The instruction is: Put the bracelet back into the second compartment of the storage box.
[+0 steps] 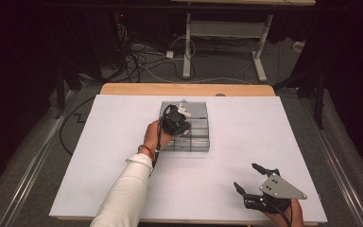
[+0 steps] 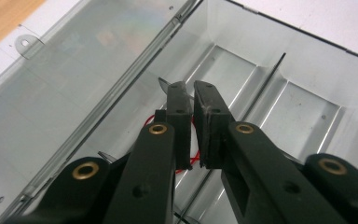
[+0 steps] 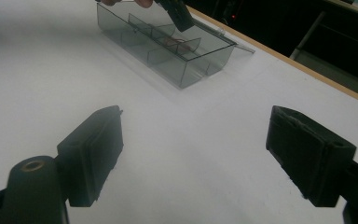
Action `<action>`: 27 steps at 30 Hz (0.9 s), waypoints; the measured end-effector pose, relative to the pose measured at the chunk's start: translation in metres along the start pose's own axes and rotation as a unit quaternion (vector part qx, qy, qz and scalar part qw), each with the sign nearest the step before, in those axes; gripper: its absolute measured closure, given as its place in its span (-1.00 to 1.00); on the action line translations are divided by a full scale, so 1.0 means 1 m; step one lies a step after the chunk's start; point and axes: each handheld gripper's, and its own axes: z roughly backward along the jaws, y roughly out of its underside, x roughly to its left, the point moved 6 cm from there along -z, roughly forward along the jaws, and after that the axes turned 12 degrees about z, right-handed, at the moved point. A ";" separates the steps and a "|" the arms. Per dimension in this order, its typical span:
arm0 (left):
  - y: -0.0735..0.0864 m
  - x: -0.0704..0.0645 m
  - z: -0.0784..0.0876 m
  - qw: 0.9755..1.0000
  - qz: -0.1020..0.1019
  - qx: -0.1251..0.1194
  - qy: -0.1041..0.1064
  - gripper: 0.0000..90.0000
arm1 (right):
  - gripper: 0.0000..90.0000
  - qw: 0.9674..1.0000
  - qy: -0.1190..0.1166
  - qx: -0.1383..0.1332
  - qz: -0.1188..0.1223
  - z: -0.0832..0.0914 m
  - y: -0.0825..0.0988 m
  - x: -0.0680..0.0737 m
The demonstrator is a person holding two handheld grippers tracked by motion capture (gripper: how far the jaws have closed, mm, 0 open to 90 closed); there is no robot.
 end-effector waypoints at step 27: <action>-0.005 -0.001 0.031 0.997 -0.026 -0.064 -0.021 0.32 | -0.57 1.000 -0.003 0.000 0.002 -0.001 -0.001 0.002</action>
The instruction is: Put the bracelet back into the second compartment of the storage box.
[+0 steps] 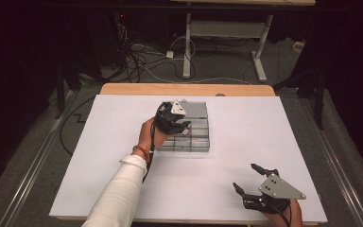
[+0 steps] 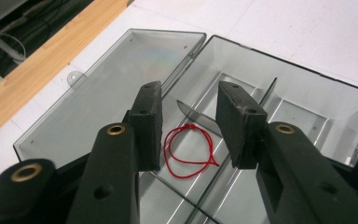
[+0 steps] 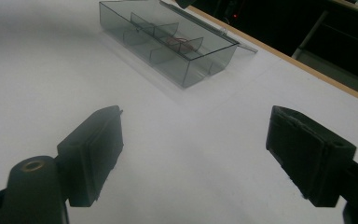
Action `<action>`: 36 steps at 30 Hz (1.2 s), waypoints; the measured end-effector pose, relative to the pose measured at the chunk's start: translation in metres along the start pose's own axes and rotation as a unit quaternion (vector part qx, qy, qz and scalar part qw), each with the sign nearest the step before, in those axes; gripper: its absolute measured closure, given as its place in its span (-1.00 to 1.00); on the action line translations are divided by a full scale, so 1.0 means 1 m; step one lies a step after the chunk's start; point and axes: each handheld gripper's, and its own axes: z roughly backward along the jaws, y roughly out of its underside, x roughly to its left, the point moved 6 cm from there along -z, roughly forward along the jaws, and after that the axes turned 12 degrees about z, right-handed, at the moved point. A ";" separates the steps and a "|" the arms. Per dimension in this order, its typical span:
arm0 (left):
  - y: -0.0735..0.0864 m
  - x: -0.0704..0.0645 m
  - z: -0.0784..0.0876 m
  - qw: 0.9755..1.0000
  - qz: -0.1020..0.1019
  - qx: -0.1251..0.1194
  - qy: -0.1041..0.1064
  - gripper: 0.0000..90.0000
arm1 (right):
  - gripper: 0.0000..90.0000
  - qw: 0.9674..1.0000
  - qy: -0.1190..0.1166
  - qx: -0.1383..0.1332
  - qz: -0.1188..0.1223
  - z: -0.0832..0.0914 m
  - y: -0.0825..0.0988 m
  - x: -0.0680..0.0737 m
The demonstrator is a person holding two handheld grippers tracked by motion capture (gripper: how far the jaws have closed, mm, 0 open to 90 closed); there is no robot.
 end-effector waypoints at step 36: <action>0.001 0.000 0.023 0.995 -0.041 -0.045 -0.075 -0.58 | -0.58 1.000 -0.002 0.004 0.002 -0.002 0.000 0.002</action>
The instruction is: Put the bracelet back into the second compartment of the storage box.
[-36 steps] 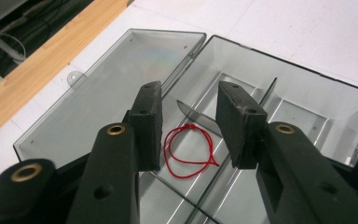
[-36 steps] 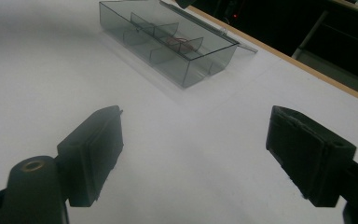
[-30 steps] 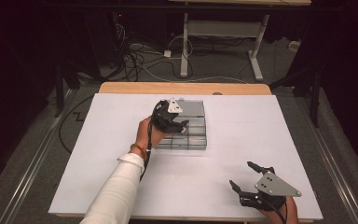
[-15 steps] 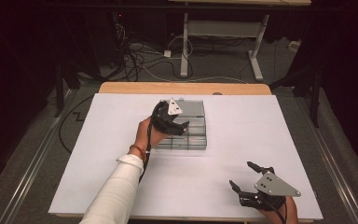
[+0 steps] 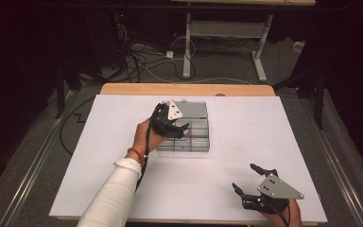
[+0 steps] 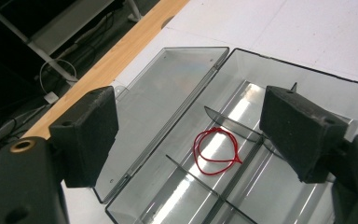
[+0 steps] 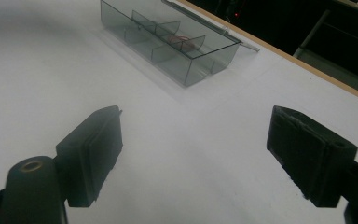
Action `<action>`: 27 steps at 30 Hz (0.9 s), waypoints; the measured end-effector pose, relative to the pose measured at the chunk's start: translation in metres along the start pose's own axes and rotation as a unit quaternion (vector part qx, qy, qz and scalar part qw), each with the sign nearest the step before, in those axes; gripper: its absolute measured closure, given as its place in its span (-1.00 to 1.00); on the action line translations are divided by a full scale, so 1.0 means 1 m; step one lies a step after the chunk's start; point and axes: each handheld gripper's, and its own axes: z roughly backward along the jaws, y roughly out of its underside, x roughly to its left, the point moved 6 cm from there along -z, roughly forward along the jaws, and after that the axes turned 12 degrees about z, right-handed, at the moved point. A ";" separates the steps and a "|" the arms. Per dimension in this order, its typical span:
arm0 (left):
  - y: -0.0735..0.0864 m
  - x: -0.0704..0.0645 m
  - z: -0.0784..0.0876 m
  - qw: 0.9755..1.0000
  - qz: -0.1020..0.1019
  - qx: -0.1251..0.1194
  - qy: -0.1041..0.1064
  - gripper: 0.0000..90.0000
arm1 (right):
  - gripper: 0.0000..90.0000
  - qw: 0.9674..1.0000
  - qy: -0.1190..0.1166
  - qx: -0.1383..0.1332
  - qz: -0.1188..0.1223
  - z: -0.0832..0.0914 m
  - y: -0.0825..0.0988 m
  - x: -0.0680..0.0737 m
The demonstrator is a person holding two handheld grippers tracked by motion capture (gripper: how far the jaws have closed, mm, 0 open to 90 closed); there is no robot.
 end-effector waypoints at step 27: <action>0.017 -0.001 0.046 0.998 -0.032 -0.055 0.000 -0.58 | -0.58 1.000 -0.005 0.006 0.002 -0.005 -0.001 0.006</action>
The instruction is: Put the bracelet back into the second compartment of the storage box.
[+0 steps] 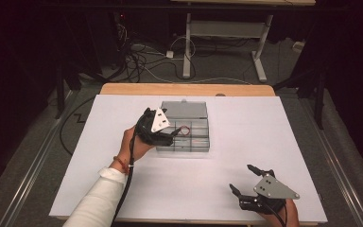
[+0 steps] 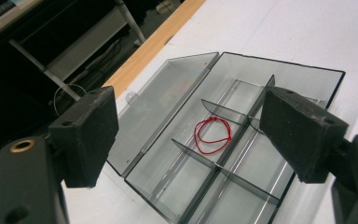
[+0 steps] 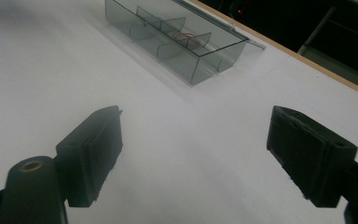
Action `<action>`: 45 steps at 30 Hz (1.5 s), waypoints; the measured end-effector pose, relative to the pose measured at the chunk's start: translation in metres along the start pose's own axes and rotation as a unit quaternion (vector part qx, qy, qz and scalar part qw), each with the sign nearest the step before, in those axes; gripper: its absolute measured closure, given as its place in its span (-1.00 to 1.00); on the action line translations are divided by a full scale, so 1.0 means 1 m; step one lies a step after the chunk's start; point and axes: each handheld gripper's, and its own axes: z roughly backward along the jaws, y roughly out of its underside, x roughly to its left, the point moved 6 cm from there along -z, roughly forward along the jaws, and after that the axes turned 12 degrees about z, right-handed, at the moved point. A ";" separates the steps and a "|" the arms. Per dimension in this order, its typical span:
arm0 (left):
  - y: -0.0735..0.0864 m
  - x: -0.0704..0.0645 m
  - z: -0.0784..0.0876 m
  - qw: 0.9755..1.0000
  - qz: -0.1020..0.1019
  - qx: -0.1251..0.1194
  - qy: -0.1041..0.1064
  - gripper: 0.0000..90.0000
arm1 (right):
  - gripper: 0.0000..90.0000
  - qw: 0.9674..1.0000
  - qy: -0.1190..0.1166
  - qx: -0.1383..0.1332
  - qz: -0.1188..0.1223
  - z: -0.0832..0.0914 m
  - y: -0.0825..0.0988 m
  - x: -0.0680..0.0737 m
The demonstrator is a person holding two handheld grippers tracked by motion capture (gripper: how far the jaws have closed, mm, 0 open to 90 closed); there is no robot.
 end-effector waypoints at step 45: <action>0.025 -0.043 0.040 0.998 -0.024 -0.042 0.029 -0.58 | -0.58 1.000 -0.004 -0.001 0.008 0.000 -0.002 0.004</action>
